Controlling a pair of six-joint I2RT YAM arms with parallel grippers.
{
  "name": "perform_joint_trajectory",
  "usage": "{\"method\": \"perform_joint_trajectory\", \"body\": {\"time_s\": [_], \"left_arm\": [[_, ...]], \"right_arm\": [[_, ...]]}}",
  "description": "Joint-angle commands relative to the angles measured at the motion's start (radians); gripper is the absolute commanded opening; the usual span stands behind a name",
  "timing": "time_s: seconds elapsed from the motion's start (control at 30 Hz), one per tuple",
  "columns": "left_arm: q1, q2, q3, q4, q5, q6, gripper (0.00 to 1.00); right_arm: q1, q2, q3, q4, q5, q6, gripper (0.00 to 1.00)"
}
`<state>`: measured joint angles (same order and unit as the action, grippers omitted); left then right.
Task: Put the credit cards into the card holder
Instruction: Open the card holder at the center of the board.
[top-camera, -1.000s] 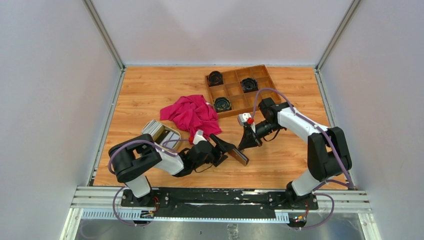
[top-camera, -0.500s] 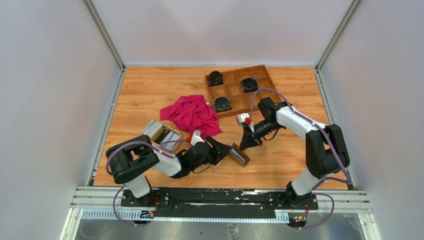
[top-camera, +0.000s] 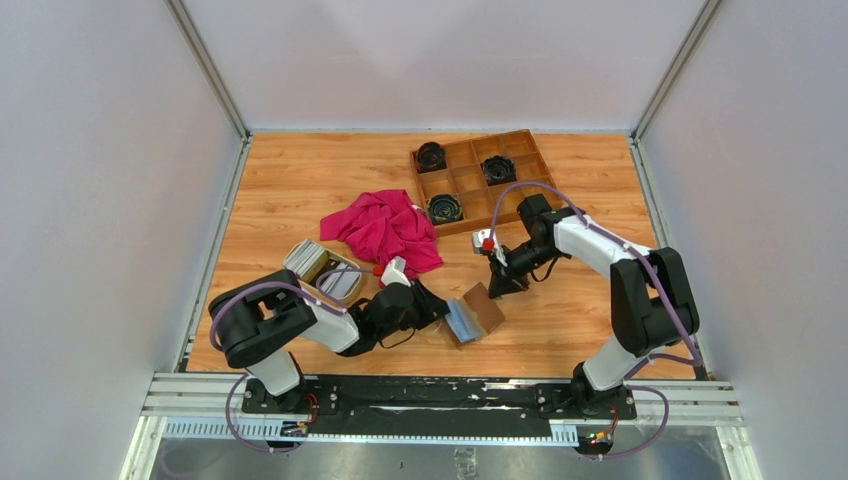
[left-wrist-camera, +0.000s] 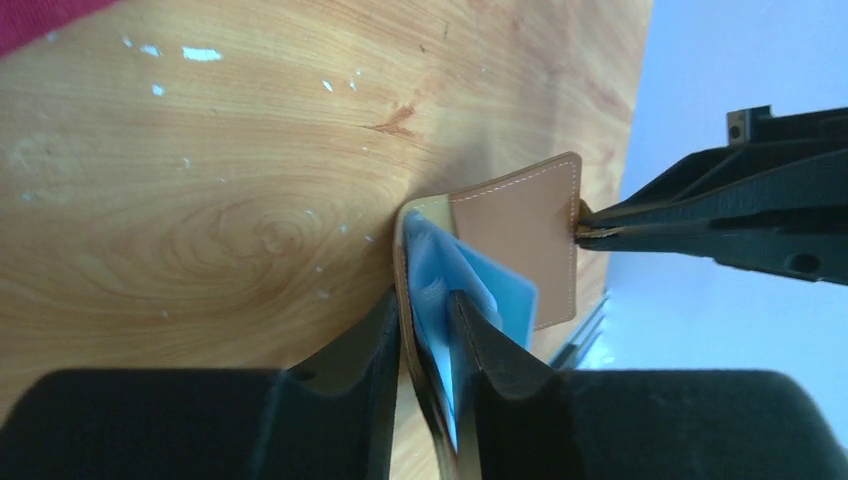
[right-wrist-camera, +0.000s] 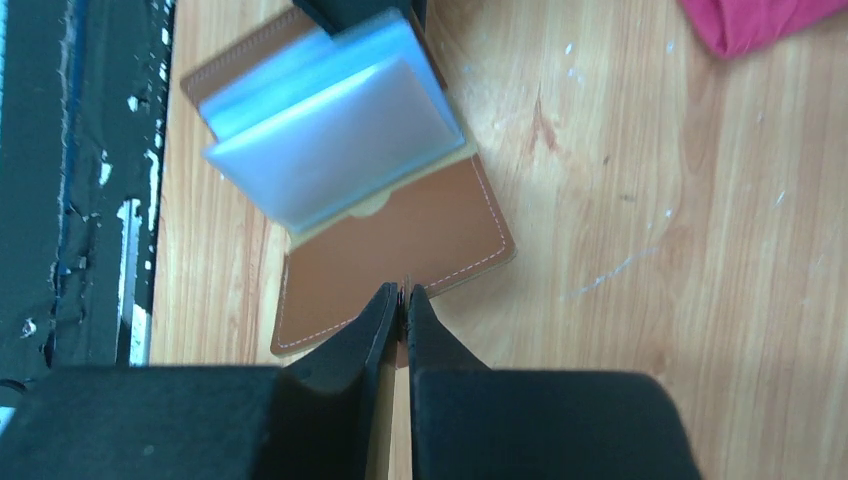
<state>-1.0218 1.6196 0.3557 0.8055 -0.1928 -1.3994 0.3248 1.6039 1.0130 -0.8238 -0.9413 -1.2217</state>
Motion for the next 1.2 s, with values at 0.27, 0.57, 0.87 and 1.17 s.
{"method": "perform_joint_trajectory", "body": {"time_s": [0.27,0.57,0.87,1.17], "left_arm": [[0.045,0.037,0.039,-0.05,0.104,0.359,0.12],[0.048,-0.019,0.089,-0.144,0.12,0.497,0.0],[0.044,-0.105,0.135,-0.247,0.139,0.507,0.0],[0.026,-0.128,0.169,-0.275,0.145,0.487,0.0]], "right_arm": [[-0.009,0.064,-0.038,0.061,0.199,0.162,0.2],[-0.026,-0.066,0.028,0.023,0.118,0.263,0.53],[-0.026,-0.289,0.072,0.011,-0.079,0.27,0.59],[0.168,-0.253,-0.018,0.099,-0.27,0.402,0.42]]}}
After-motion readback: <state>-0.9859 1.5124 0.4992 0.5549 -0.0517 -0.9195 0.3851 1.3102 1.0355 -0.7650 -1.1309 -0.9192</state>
